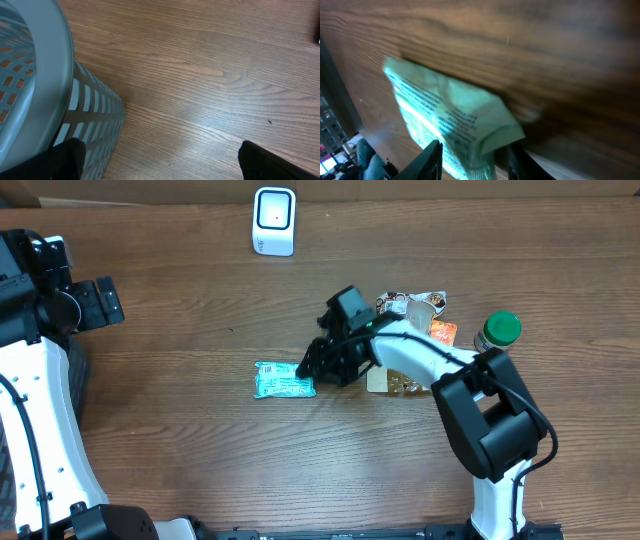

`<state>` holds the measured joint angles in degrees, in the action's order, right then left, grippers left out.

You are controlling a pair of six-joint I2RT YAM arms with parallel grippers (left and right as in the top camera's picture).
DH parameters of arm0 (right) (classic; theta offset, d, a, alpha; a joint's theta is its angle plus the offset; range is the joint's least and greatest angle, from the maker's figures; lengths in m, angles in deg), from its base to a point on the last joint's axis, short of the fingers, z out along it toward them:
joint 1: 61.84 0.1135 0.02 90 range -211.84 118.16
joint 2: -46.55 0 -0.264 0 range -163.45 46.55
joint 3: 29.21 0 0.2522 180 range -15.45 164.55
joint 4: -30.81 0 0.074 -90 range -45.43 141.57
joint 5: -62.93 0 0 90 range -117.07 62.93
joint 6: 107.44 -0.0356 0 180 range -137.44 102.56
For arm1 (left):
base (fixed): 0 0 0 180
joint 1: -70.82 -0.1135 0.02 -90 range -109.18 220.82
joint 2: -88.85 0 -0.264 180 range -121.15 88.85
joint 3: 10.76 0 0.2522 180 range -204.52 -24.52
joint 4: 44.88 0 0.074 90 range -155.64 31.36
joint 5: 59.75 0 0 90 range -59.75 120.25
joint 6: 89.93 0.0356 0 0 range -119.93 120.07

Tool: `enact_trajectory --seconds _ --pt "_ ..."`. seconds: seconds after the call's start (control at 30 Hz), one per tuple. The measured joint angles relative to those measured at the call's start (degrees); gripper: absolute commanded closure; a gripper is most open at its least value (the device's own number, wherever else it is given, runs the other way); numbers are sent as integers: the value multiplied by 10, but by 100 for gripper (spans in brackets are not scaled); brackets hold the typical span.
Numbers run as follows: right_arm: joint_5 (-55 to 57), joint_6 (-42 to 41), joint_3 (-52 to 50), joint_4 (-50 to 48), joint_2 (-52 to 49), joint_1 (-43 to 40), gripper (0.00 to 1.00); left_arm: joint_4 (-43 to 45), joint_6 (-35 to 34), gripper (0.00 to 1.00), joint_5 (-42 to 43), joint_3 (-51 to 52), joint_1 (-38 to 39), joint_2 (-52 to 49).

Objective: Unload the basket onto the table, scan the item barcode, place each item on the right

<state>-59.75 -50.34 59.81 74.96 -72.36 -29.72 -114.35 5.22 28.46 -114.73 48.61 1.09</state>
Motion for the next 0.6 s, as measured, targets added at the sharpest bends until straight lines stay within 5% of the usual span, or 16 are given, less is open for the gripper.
enact_trajectory --seconds 0.2,0.6 --pt "-3 -52 -30 -59 -1 19 96 0 0 0 0 0 0 0" --pt "-44 2 -40 -32 17 -20 96 0 0 0 0 0 0 0"
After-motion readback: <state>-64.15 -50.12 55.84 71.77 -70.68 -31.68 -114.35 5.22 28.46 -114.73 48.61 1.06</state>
